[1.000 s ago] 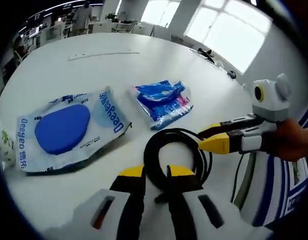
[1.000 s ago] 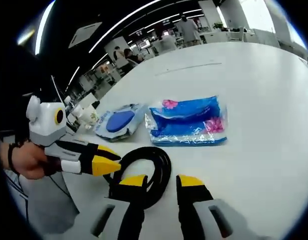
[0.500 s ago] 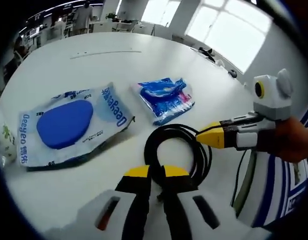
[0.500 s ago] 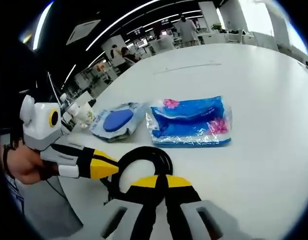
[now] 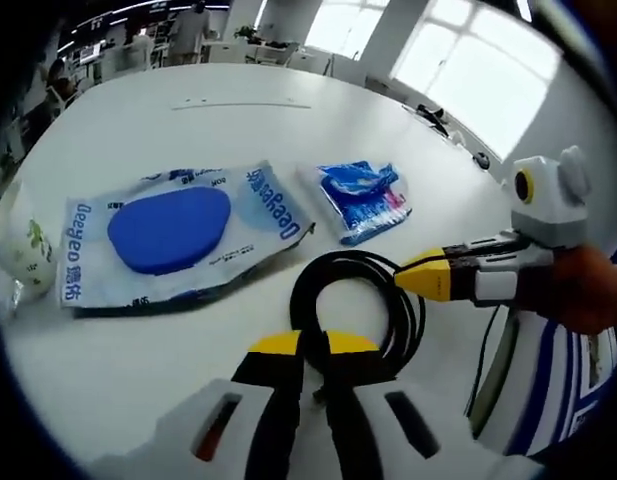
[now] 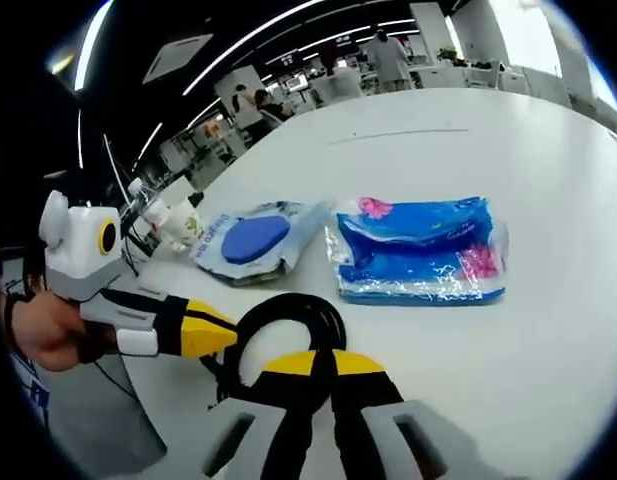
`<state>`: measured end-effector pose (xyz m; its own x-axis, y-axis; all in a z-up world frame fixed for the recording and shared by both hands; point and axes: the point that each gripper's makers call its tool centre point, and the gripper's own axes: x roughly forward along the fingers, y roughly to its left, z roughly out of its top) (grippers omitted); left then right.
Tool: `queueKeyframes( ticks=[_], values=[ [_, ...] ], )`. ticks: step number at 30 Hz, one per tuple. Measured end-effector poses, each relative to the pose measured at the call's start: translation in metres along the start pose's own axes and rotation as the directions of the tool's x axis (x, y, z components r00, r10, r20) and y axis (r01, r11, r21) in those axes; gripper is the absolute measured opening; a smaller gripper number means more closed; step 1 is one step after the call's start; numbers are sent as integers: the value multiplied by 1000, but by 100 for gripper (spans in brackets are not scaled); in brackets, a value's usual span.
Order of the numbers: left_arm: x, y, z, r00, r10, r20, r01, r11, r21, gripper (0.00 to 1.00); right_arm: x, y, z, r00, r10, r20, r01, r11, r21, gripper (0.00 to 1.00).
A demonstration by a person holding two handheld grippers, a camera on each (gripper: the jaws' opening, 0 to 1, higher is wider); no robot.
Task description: Arrange the tabletop items into an orderly group along one side of the table until the central work area is clear of visible clutter.
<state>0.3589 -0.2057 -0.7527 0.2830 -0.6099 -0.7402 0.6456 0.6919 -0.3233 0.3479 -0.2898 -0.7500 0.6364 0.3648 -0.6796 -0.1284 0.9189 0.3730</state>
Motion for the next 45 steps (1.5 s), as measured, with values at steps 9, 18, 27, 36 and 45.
queueKeyframes(
  ticks=[9, 18, 27, 36, 45],
  values=[
    [1, -2, 1, 1000, -4, 7, 4, 1000, -20, 5, -3, -2, 1, 1000, -13, -5, 13, 1000, -12, 2],
    [-12, -3, 8, 999, -26, 44, 26, 1000, -4, 11, -9, -6, 1, 999, -37, 8, 37, 999, 8, 8],
    [-41, 16, 12, 996, -6, 88, 4, 1000, 23, 12, -21, -7, 8, 999, -42, 26, 42, 999, -25, 12],
    [-90, 49, 15, 984, 33, 175, -37, 999, 20, 17, -39, -7, 19, 998, -26, 61, 32, 996, -86, 19],
    [-146, 89, 1, 964, 107, 243, -109, 994, -3, 25, -57, 24, 26, 994, 33, 106, -14, 984, -178, 30]
  ],
)
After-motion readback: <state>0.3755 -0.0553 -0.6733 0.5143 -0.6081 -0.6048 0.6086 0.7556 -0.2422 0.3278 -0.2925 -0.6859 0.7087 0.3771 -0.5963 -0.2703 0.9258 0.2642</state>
